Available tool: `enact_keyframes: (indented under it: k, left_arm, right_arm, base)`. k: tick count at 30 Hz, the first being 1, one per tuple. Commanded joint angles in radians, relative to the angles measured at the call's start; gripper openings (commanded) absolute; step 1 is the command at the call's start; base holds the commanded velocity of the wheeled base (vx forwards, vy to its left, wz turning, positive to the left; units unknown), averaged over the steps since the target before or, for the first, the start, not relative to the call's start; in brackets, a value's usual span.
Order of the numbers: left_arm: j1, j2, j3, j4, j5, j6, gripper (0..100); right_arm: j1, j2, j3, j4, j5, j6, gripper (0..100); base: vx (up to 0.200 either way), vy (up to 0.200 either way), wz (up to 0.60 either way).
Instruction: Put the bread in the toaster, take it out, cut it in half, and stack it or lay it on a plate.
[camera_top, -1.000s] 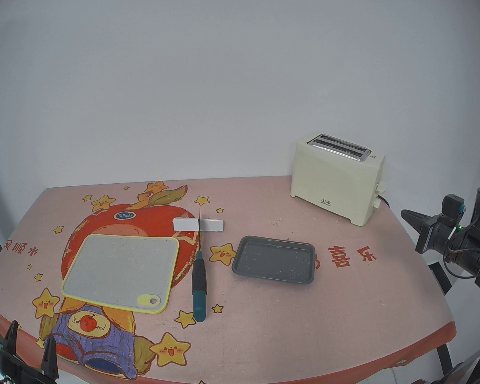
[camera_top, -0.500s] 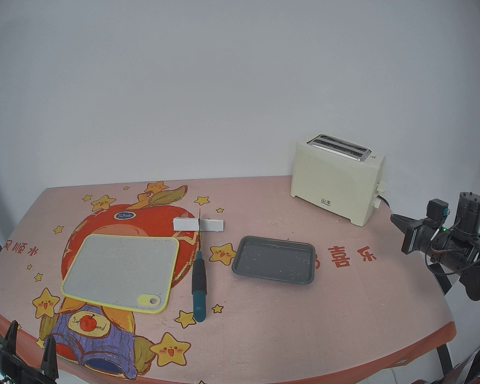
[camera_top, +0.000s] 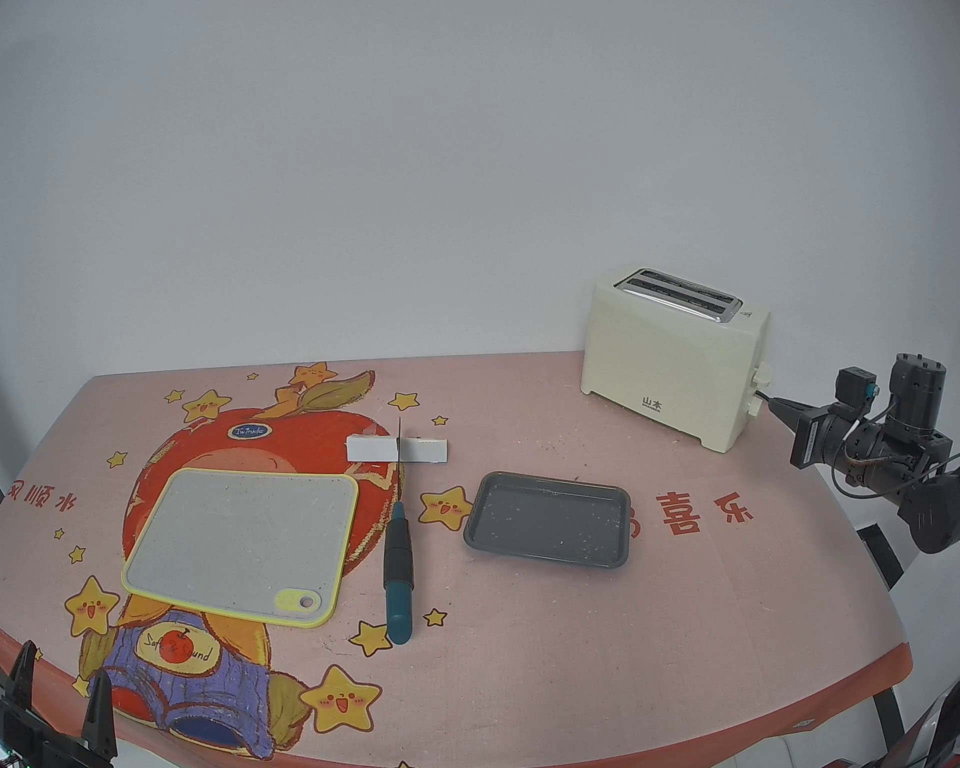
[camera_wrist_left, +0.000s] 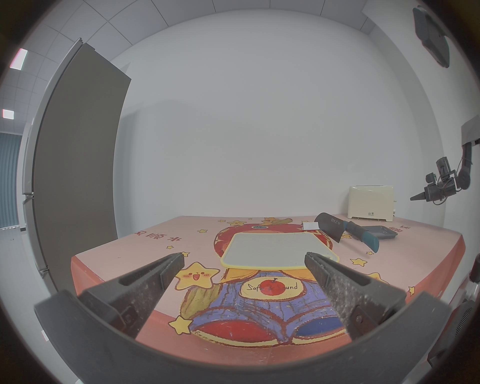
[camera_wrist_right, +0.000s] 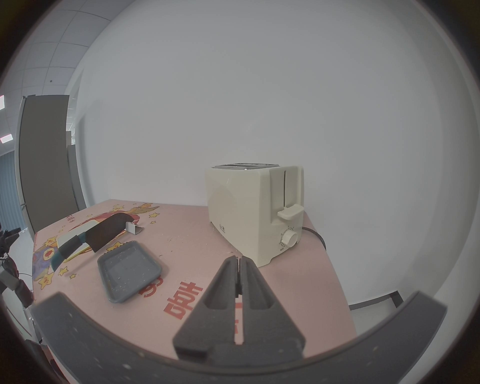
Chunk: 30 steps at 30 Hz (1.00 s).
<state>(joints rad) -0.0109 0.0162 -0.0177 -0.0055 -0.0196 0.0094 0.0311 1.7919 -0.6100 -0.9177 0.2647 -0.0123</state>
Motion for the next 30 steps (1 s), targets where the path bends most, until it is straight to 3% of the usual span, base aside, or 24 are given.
enact_keyframes:
  k: [1,3,18,30]
  left_arm:
    - [0.0,-0.016,0.018,-0.001,0.0,0.0,100]
    - [0.0,-0.016,0.018,-0.001,0.0,0.0,100]
    - [0.0,-0.016,0.018,-0.001,0.0,0.0,100]
    - [0.0,-0.016,0.018,-0.001,0.0,0.0,100]
  right_arm:
    - [-0.008,0.093,-0.036,-0.013,0.002,-0.021,0]
    - [-0.007,0.106,-0.031,-0.012,-0.01,-0.04,0]
    - [-0.005,0.113,-0.047,-0.01,-0.099,-0.043,0]
    - [-0.01,0.15,-0.066,-0.013,-0.099,-0.041,0]
  base:
    - [0.0,0.0,0.0]
    - [0.0,0.0,0.0]
    - [0.0,0.0,0.0]
    - [0.0,0.0,0.0]
